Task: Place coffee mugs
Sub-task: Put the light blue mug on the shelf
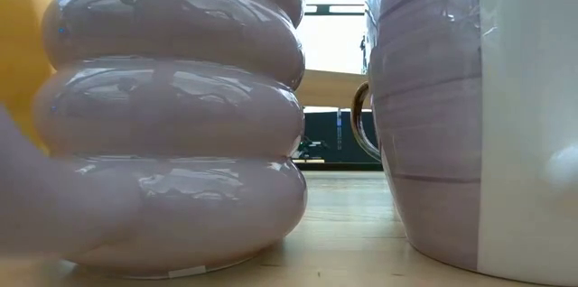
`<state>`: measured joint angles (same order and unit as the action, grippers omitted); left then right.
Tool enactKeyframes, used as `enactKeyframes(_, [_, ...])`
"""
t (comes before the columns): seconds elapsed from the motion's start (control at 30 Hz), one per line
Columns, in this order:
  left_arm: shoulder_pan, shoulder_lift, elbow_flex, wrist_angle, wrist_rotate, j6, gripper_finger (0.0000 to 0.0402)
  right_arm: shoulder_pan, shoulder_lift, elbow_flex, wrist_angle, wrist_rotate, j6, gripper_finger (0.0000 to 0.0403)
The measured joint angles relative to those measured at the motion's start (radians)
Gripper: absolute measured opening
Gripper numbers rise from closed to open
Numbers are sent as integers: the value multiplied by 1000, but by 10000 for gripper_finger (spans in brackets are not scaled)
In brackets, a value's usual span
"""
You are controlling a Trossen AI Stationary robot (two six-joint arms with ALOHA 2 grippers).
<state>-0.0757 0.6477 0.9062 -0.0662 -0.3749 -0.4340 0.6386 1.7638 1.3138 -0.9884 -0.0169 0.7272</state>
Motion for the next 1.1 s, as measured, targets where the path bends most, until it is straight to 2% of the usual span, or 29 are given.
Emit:
enactKeyframes(0.4, [0,0,0,0,0,0,151,30,0,-45,23,-5,6,66])
enactKeyframes(0.53, [0,0,0,0,0,1,151,38,-1,-45,-22,-2,3,33])
enactKeyframes(0.8, [0,0,0,-2,-1,7,151,56,-81,-48,-206,103,-36,38])
enactKeyframes(1.1, [0,0,0,-3,-1,20,151,-26,-271,-47,-375,90,-141,37])
